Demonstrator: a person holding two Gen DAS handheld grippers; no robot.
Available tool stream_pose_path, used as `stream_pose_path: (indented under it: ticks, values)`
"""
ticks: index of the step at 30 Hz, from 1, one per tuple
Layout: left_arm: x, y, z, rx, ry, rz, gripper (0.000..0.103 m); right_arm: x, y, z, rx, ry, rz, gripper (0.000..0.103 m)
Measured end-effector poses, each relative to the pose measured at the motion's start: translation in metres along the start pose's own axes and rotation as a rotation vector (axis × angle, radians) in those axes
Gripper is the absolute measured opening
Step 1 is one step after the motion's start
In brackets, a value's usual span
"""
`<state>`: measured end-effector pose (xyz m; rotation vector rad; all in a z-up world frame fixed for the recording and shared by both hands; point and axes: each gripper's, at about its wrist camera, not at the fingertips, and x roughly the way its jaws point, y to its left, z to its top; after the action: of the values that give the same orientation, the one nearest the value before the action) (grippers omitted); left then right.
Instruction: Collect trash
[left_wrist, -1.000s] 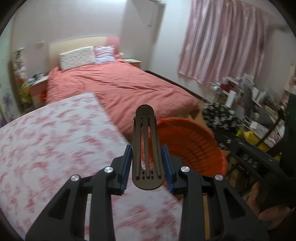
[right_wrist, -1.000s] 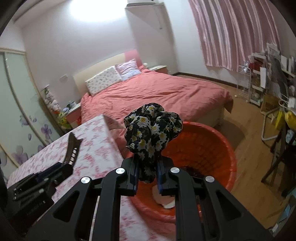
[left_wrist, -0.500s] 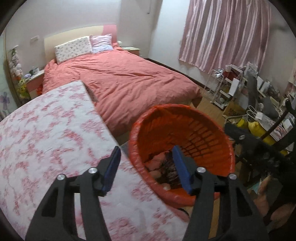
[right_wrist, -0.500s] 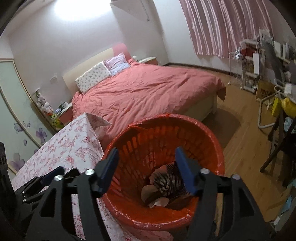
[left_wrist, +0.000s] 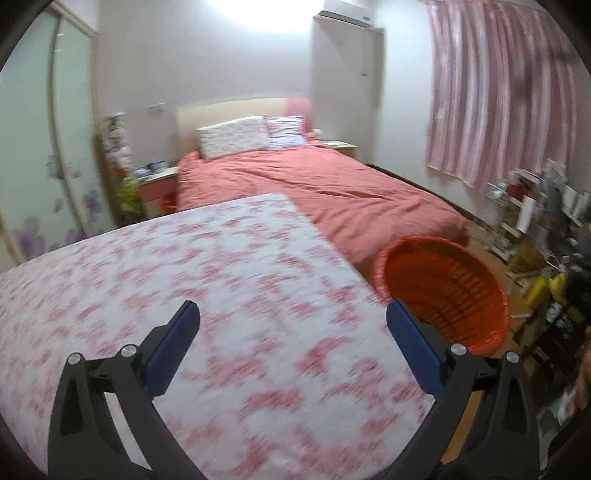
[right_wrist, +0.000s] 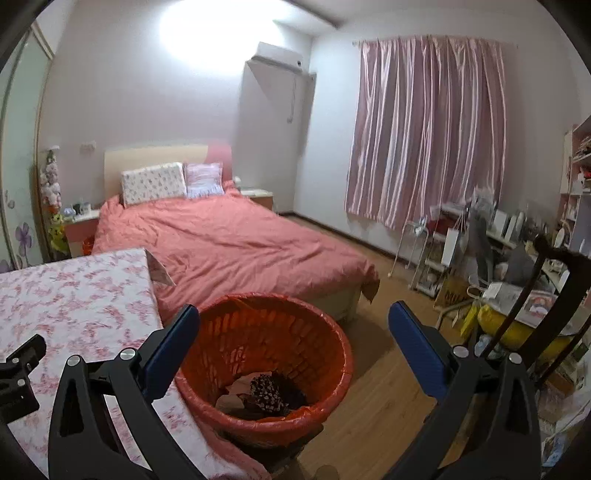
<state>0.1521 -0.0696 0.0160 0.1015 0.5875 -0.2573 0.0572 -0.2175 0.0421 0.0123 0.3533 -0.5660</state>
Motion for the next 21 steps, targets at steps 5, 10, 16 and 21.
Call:
stream_pose_path:
  ticks: [5, 10, 16, 21]
  values:
    - [-0.041, 0.022, -0.024, -0.055, -0.054, 0.070, 0.099, -0.044, -0.001, -0.008, 0.019, -0.134, -0.076, 0.101]
    - [-0.077, 0.034, -0.055, -0.094, -0.108, 0.128, 0.099, -0.069, 0.001, -0.023, 0.074, -0.130, -0.055, 0.101]
    - [-0.103, 0.043, -0.083, -0.128, -0.120, 0.166, 0.099, -0.082, 0.005, -0.043, 0.069, -0.015, 0.063, 0.101]
    - [-0.114, 0.049, -0.097, -0.155, -0.106, 0.183, 0.099, -0.079, 0.013, -0.052, 0.039, 0.080, 0.119, 0.101]
